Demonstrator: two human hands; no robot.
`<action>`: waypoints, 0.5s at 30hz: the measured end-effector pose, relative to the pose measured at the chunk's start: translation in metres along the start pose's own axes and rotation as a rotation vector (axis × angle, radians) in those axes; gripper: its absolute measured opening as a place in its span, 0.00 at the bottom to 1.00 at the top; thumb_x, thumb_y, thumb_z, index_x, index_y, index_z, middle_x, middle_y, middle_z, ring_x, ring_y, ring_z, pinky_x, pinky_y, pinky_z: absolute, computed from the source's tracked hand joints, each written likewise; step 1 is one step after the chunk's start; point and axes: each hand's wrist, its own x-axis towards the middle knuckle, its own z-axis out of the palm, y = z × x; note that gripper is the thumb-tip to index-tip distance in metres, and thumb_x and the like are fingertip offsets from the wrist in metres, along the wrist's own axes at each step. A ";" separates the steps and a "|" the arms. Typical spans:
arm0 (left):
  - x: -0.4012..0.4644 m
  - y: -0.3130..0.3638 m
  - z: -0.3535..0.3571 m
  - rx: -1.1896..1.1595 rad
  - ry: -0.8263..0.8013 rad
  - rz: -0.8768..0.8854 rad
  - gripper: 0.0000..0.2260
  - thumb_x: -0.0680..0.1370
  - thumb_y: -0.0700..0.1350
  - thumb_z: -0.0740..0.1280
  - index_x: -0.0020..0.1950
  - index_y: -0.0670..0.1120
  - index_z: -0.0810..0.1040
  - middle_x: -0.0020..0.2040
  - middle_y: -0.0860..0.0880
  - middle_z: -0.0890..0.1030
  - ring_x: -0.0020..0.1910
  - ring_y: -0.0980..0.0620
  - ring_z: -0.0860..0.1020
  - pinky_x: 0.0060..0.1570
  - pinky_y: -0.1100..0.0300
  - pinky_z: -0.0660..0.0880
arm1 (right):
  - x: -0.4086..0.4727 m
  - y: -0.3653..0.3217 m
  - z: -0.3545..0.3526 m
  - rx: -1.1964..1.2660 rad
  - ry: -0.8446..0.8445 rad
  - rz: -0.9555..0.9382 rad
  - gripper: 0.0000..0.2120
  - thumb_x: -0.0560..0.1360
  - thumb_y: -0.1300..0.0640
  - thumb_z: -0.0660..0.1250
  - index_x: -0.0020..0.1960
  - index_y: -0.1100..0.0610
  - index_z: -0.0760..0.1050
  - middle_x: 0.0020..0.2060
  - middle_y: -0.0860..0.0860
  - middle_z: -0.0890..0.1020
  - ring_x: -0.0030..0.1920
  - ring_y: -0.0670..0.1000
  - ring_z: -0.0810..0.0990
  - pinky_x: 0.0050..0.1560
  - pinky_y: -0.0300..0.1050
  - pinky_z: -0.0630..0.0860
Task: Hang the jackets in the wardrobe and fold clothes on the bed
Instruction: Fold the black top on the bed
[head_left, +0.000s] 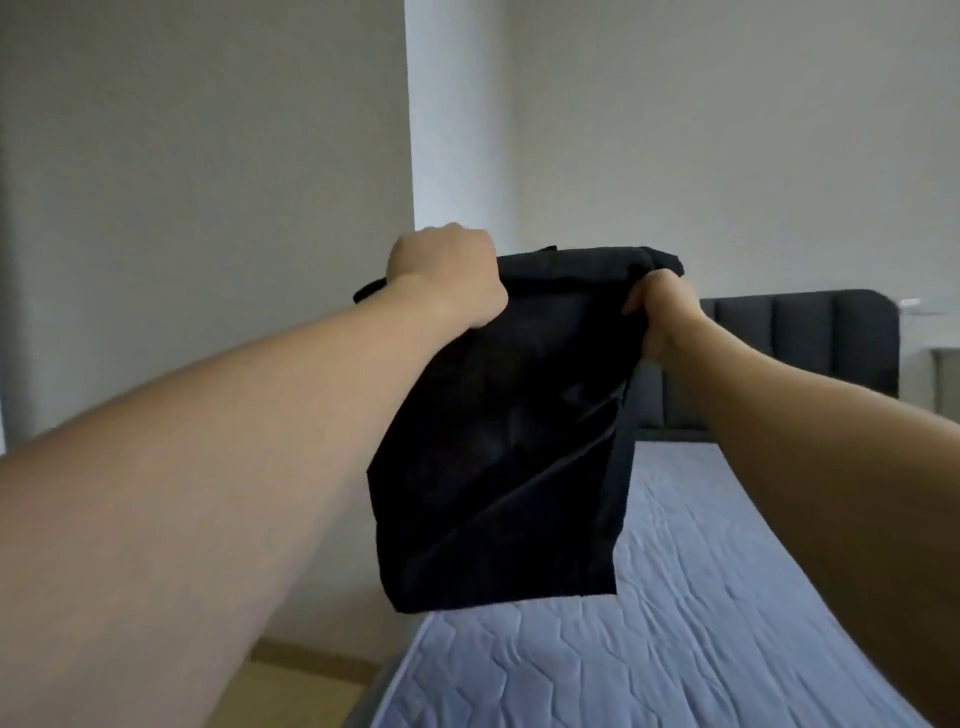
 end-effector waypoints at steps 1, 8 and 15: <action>-0.004 0.013 -0.022 -0.023 -0.088 0.014 0.04 0.65 0.40 0.61 0.37 0.47 0.70 0.36 0.48 0.73 0.32 0.48 0.70 0.30 0.62 0.61 | -0.009 -0.005 -0.015 0.016 0.005 0.018 0.25 0.55 0.67 0.58 0.51 0.59 0.72 0.46 0.56 0.75 0.49 0.60 0.76 0.47 0.51 0.74; -0.096 0.143 -0.033 -0.332 -1.099 -0.004 0.16 0.52 0.34 0.65 0.37 0.33 0.82 0.34 0.32 0.81 0.27 0.36 0.79 0.37 0.49 0.80 | -0.084 0.081 -0.170 -0.158 0.132 0.293 0.04 0.58 0.64 0.58 0.32 0.57 0.64 0.31 0.54 0.68 0.33 0.54 0.66 0.33 0.44 0.60; -0.302 0.245 0.103 -0.534 -1.833 0.013 0.10 0.62 0.31 0.62 0.25 0.40 0.81 0.27 0.40 0.79 0.24 0.42 0.78 0.40 0.54 0.78 | -0.170 0.202 -0.308 -1.116 -0.553 1.045 0.12 0.57 0.67 0.58 0.39 0.65 0.73 0.38 0.62 0.78 0.40 0.61 0.77 0.43 0.45 0.73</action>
